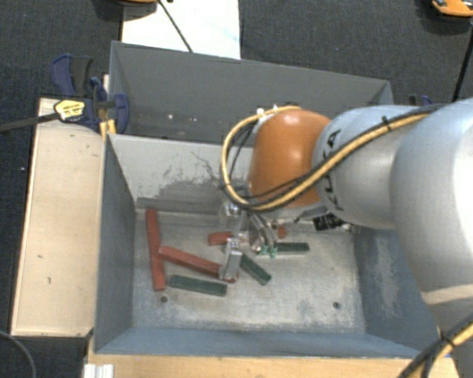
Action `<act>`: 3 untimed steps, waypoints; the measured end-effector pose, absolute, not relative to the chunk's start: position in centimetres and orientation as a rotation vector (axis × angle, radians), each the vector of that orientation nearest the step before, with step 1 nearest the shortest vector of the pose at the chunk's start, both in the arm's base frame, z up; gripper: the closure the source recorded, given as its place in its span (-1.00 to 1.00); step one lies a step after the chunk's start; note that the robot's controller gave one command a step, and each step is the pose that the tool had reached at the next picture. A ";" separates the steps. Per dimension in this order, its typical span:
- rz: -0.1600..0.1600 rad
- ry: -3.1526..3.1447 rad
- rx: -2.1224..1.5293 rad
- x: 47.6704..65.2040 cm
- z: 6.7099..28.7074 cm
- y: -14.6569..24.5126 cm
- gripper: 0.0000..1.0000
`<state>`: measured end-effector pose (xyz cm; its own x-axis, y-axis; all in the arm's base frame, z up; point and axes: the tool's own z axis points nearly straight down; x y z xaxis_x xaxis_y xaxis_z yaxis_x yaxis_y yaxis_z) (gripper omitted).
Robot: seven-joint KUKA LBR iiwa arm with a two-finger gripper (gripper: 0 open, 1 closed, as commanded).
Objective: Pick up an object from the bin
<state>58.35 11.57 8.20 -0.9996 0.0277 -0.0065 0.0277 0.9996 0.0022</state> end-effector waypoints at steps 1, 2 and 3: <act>0.006 3.101 0.442 57.6 7.1 10.6 1.00; 0.004 3.104 0.454 57.4 7.2 10.4 1.00; -0.002 3.116 0.443 56.5 12.4 9.3 1.00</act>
Offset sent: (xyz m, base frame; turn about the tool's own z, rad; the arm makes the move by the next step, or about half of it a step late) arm 0.0000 0.0000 0.0000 0.0000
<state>56.47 9.32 12.45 -0.9603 0.2789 0.0054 0.2789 0.9603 -0.0017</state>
